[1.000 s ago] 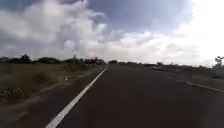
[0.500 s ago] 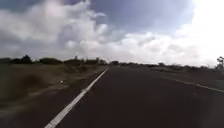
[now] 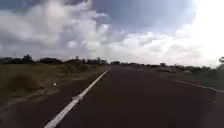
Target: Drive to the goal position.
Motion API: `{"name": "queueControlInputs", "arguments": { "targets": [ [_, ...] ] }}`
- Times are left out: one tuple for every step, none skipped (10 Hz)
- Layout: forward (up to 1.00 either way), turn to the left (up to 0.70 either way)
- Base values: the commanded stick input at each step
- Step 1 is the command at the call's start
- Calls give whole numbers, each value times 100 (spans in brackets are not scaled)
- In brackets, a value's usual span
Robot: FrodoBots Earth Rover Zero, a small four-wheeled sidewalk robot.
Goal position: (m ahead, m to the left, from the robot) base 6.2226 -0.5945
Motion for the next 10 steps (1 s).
{"name": "queueControlInputs", "arguments": {
  "targets": [
    [100,0],
    [100,0],
    [100,0],
    [100,0],
    [100,0],
    [100,0],
    [100,0],
    [100,0],
    [100,0],
    [100,0]
  ]
}}
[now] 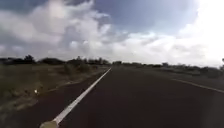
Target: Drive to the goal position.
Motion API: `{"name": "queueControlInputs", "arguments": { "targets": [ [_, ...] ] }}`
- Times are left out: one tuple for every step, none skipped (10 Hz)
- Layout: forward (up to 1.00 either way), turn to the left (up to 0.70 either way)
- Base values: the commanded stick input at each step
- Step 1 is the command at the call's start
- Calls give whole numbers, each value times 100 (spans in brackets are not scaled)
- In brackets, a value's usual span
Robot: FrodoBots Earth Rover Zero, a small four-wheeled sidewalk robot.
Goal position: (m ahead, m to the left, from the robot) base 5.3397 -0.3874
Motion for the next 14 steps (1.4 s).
{"name": "queueControlInputs", "arguments": {
  "targets": [
    [100,0],
    [100,0],
    [100,0],
    [100,0],
    [100,0],
    [100,-14],
    [100,-34],
    [100,-40],
    [100,-40],
    [100,0],
    [100,0],
    [100,0],
    [100,0],
    [100,0]
  ]
}}
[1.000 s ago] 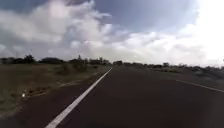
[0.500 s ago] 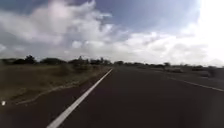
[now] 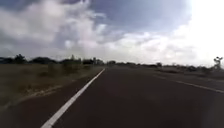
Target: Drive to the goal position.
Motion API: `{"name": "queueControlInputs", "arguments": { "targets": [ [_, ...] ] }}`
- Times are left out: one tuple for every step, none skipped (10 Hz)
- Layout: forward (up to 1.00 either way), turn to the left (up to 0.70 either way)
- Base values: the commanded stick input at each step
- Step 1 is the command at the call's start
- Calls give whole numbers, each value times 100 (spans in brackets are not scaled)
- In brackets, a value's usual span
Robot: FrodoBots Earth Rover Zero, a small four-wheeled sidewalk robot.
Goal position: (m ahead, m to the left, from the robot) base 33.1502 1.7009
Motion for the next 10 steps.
{"name": "queueControlInputs", "arguments": {
  "targets": [
    [100,0],
    [100,0],
    [100,0],
    [100,0],
    [100,0],
    [100,0],
    [100,0],
    [100,0],
    [100,0],
    [100,0]
  ]
}}
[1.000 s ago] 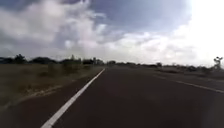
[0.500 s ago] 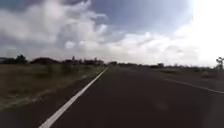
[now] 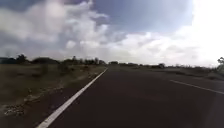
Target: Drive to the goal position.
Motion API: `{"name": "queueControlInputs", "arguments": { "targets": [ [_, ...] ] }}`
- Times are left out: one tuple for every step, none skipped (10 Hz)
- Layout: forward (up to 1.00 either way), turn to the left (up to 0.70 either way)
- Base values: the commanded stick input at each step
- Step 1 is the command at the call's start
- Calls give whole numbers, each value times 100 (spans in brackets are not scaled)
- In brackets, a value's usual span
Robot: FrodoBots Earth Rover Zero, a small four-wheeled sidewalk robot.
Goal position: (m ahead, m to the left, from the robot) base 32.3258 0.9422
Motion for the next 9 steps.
{"name": "queueControlInputs", "arguments": {
  "targets": [
    [100,0],
    [100,0],
    [100,0],
    [100,0],
    [100,0],
    [100,0],
    [100,0],
    [100,0],
    [100,0]
  ]
}}
